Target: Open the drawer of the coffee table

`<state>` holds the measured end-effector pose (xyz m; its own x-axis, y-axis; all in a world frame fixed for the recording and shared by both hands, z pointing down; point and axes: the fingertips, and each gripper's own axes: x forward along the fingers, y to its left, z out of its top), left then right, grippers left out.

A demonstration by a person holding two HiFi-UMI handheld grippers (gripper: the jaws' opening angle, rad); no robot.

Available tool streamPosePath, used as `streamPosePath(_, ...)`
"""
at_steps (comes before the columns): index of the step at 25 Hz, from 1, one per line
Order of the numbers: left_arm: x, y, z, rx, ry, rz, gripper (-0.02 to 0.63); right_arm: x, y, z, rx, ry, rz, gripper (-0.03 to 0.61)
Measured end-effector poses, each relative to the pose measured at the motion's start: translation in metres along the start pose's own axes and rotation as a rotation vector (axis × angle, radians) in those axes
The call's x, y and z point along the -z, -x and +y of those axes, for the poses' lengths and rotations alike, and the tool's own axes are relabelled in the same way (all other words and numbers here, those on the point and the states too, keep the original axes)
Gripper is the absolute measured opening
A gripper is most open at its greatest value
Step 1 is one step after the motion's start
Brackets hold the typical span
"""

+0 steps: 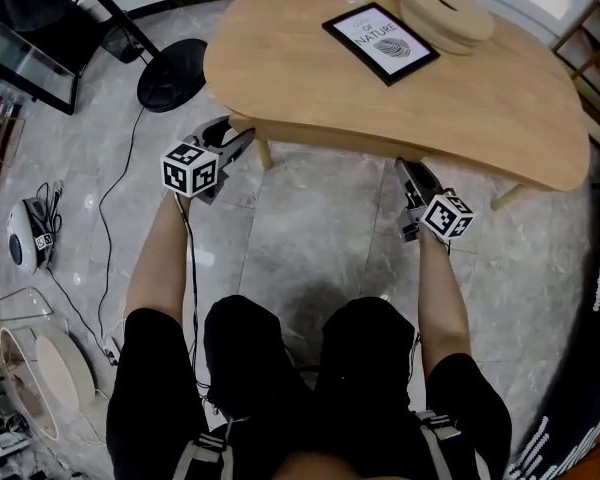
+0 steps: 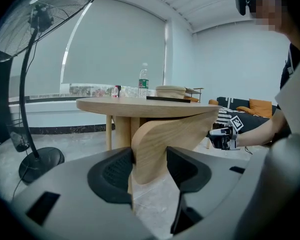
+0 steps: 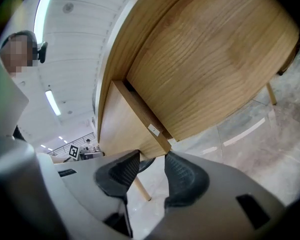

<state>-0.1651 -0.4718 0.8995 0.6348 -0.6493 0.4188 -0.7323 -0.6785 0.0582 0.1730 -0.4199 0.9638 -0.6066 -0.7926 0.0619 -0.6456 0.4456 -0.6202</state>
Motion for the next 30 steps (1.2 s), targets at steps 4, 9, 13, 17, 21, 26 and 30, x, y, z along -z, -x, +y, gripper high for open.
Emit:
streamPosePath(4,0.009,0.015,-0.012,0.020,-0.029,0.014,0.221,0.011,0.015,0.009,-0.005,0.010,0.006,0.170)
streamPosePath(9,0.017,0.033,-0.021,0.031,-0.052,0.026,0.215,0.025,0.030,0.024,-0.012,0.026,0.041,0.158)
streamPosePath(13,0.023,0.049,-0.032,0.044,-0.066,0.036,0.209,0.034,0.043,0.034,-0.002,0.045,0.071,0.152)
streamPosePath(17,0.031,0.065,-0.045,0.055,-0.085,0.052,0.198,0.043,0.057,0.044,0.021,0.052,0.078,0.158)
streamPosePath(21,0.037,0.080,-0.055,0.063,-0.083,0.053,0.195,0.051,0.070,0.054,0.026,0.052,0.085,0.158)
streamPosePath(26,0.046,0.097,-0.066,0.072,-0.087,0.067,0.190,0.063,0.084,0.065,0.042,0.052,0.111,0.160)
streamPosePath(30,0.051,0.110,-0.073,0.080,-0.090,0.075,0.186,0.072,0.092,0.072,0.066,0.081,0.135,0.163)
